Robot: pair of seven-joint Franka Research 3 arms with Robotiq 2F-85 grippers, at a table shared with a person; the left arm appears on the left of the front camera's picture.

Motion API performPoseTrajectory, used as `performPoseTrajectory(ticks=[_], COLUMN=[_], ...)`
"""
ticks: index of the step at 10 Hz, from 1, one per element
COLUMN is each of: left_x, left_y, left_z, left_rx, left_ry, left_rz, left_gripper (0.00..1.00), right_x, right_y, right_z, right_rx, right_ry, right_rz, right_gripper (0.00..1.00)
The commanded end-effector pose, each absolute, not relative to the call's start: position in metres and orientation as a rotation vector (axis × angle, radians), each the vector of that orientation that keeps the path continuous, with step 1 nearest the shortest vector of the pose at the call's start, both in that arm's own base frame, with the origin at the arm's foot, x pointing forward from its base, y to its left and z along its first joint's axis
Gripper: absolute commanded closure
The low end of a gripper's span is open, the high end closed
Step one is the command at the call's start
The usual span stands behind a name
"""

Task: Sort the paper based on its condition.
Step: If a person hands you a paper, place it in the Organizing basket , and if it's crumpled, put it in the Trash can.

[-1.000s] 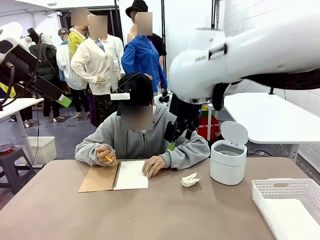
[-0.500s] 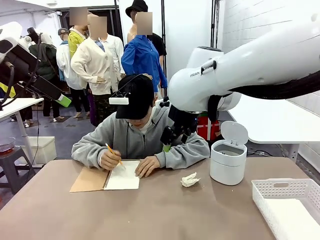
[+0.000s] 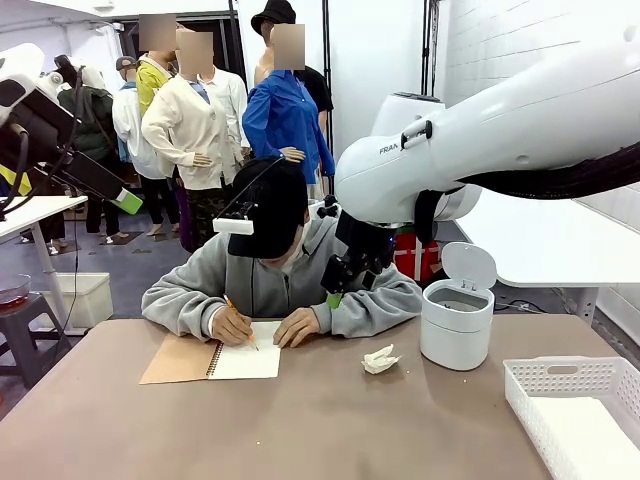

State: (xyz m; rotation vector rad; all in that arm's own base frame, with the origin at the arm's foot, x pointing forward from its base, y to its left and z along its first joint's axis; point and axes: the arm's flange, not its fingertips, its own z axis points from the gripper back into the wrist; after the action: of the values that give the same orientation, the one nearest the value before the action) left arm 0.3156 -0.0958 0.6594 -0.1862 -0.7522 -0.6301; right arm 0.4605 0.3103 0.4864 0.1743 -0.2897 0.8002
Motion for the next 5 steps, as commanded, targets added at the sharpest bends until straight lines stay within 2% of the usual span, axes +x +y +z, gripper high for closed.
performPoseTrajectory(ticks=[1,2,5], left_x=[0.315,0.315,0.315], left_y=[-0.096,-0.096,-0.096], left_z=[0.660,0.660,0.660], left_rx=[-0.208,-0.208,-0.208], left_ry=[-0.750,-0.750,-0.750], left_rz=[-0.618,-0.618,-0.618], left_gripper=[0.00,0.00,0.00], right_x=[0.461,0.460,0.507], right_y=[0.310,0.310,0.323], right_z=[0.486,0.486,0.440], right_rx=[0.159,0.174,0.149], right_ry=[-0.286,-0.290,-0.182], right_rz=[0.800,0.800,0.882], right_gripper=[0.00,0.00,0.00])
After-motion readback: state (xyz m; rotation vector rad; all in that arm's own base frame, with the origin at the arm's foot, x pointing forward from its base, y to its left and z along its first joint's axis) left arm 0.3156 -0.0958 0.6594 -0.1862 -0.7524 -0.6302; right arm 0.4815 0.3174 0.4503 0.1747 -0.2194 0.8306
